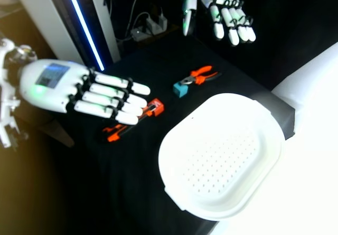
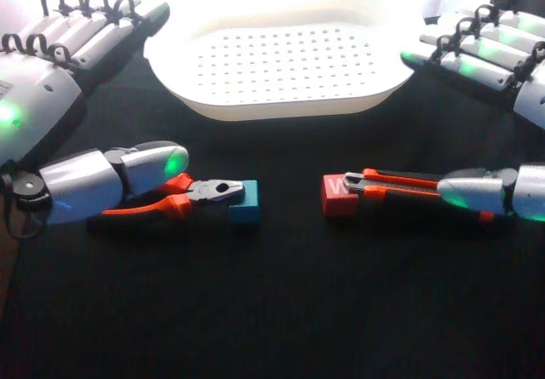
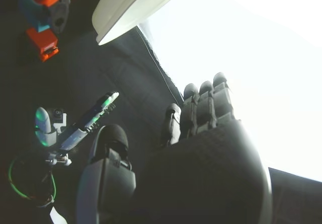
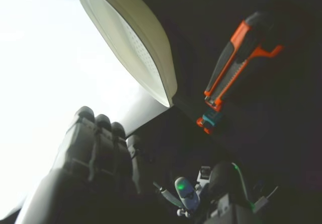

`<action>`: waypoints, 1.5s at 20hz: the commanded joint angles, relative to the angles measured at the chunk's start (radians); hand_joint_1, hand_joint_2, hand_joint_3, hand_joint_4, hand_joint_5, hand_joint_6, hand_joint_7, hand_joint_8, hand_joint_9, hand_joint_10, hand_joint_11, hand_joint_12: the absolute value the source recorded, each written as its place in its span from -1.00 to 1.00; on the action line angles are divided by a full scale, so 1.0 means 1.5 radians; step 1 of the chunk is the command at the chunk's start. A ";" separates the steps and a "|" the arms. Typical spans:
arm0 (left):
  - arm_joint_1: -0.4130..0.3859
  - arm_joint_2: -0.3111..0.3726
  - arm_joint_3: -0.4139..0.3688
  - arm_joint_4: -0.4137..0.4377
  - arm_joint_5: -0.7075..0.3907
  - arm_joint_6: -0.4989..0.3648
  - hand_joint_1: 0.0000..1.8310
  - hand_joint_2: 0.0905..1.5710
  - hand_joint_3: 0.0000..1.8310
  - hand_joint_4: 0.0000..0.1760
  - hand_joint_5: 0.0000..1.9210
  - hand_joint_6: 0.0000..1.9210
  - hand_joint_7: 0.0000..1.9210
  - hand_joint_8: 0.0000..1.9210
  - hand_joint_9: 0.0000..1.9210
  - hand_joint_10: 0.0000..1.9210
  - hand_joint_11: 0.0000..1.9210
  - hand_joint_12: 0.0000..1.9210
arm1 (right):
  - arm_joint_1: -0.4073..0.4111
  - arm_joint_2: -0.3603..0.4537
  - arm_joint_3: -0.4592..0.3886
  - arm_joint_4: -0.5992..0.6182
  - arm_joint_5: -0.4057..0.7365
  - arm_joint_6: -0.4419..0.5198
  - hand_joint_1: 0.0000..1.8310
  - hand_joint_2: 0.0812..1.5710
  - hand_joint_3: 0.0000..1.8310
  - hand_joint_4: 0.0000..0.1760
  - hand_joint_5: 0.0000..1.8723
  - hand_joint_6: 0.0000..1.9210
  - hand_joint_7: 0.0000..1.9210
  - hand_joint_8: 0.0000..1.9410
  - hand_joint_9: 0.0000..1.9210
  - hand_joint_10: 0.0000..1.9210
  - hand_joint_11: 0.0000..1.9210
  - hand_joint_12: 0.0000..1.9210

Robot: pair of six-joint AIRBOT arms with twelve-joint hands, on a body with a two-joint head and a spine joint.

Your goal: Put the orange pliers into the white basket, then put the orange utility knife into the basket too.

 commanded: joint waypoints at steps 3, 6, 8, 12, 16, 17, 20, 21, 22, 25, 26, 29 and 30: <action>-0.005 -0.006 0.003 0.011 -0.074 -0.004 -0.44 0.36 -1.00 0.04 -1.00 -1.00 -1.00 -1.00 -1.00 -1.00 -1.00 -1.00 | 0.006 -0.002 0.001 0.005 0.085 -0.004 -0.82 0.42 -0.99 -0.63 -1.00 -1.00 -1.00 -1.00 -1.00 -1.00 -1.00 -1.00; 0.009 -0.010 0.001 -0.003 -0.069 -0.008 -0.50 0.38 -1.00 -0.10 -1.00 -1.00 -1.00 -1.00 -1.00 -1.00 -1.00 -1.00 | 0.006 -0.002 0.001 0.006 0.085 -0.004 -0.83 0.43 -0.99 -0.62 -1.00 -1.00 -1.00 -1.00 -1.00 -1.00 -1.00 -1.00; 0.018 -0.025 0.006 -0.024 -0.045 -0.010 -0.44 0.39 -1.00 -0.01 -1.00 -1.00 -1.00 -1.00 -1.00 -1.00 -0.99 -0.99 | 0.006 -0.004 0.002 0.010 0.085 -0.004 -0.85 0.44 -0.99 -0.56 -1.00 -1.00 -1.00 -1.00 -1.00 -1.00 -1.00 -1.00; 0.018 -0.064 0.032 -0.053 0.034 -0.010 -0.33 0.41 -1.00 -0.47 -1.00 -1.00 -0.94 -0.99 -0.93 -0.99 -1.00 -0.63 | 0.004 -0.014 0.006 0.016 0.085 -0.004 -0.88 0.43 -1.00 -0.54 -1.00 -1.00 -1.00 -1.00 -1.00 -1.00 -1.00 -1.00; 0.017 -0.099 0.062 -0.095 0.096 -0.008 -0.25 0.37 -1.00 -0.50 -0.91 -0.98 -0.82 -0.98 -0.83 -0.96 -1.00 -0.21 | 0.003 -0.015 0.006 0.017 0.085 -0.004 -0.88 0.44 -1.00 -0.63 -1.00 -1.00 -1.00 -1.00 -1.00 -1.00 -1.00 -1.00; 0.015 -0.108 0.070 -0.105 0.112 -0.005 -0.24 0.37 -1.00 -0.58 -0.87 -0.99 -0.79 -0.98 -0.83 -0.95 -1.00 -0.26 | 0.003 -0.015 0.006 0.017 0.085 -0.004 -0.89 0.45 -0.99 -0.74 -1.00 -1.00 -1.00 -1.00 -1.00 -1.00 -1.00 -1.00; 0.008 -0.135 0.093 -0.139 0.157 0.015 -0.14 0.44 -1.00 -1.00 -0.56 -0.96 -0.56 -0.94 -0.80 -0.57 -1.00 0.08 | 0.003 -0.015 0.006 0.018 0.085 -0.004 -0.85 0.46 -0.99 -0.34 -1.00 -1.00 -1.00 -1.00 -1.00 -1.00 -1.00 -1.00; 0.002 -0.144 0.101 -0.146 0.170 0.020 -0.08 0.46 -0.99 -1.00 -0.53 -0.70 -0.56 -0.59 -0.86 -0.04 -1.00 0.52 | 0.003 -0.015 0.006 0.018 0.085 -0.004 -0.82 0.45 -1.00 -0.24 -1.00 -1.00 -1.00 -1.00 -1.00 -1.00 -1.00 -1.00; -0.006 -0.152 0.108 -0.158 0.184 0.036 -0.17 0.69 -0.99 0.24 -0.50 0.49 -0.71 0.34 -0.86 0.67 -0.98 0.90 | 0.003 -0.014 0.006 0.018 0.085 -0.004 -0.79 0.45 -1.00 -0.13 -1.00 -1.00 -1.00 -1.00 -1.00 -1.00 -1.00 -1.00; -0.034 -0.165 0.121 -0.166 0.194 0.062 0.16 0.64 -1.00 -0.88 -0.34 1.00 -0.24 0.99 -0.19 1.00 -0.16 1.00 | 0.001 -0.014 0.006 0.019 0.085 -0.004 -0.83 0.48 -0.99 -0.29 -1.00 -1.00 -1.00 -1.00 -1.00 -1.00 -1.00 -1.00; -0.039 -0.162 0.118 -0.160 0.182 0.062 0.16 0.66 -1.00 -0.95 -0.27 1.00 -0.02 1.00 0.13 1.00 0.21 1.00 | 0.000 -0.014 0.006 0.019 0.085 -0.004 -0.84 0.50 -0.99 -0.33 -1.00 -1.00 -1.00 -1.00 -1.00 -1.00 -1.00 -1.00; -0.058 -0.132 0.094 -0.115 0.125 0.062 0.33 0.62 -1.00 -1.00 0.06 1.00 0.36 1.00 0.56 1.00 0.61 1.00 | -0.003 -0.014 0.006 0.020 0.085 -0.004 -0.88 0.53 -0.98 -0.49 -1.00 -1.00 -1.00 -1.00 -1.00 -1.00 -1.00 -1.00; -0.060 -0.118 0.080 -0.099 0.099 0.062 0.32 0.66 -0.99 -1.00 0.11 1.00 0.41 1.00 0.60 1.00 0.63 1.00 | -0.003 -0.014 0.006 0.020 0.085 -0.004 -0.90 0.53 -0.99 -0.44 -1.00 -1.00 -1.00 -1.00 -1.00 -1.00 -1.00 -1.00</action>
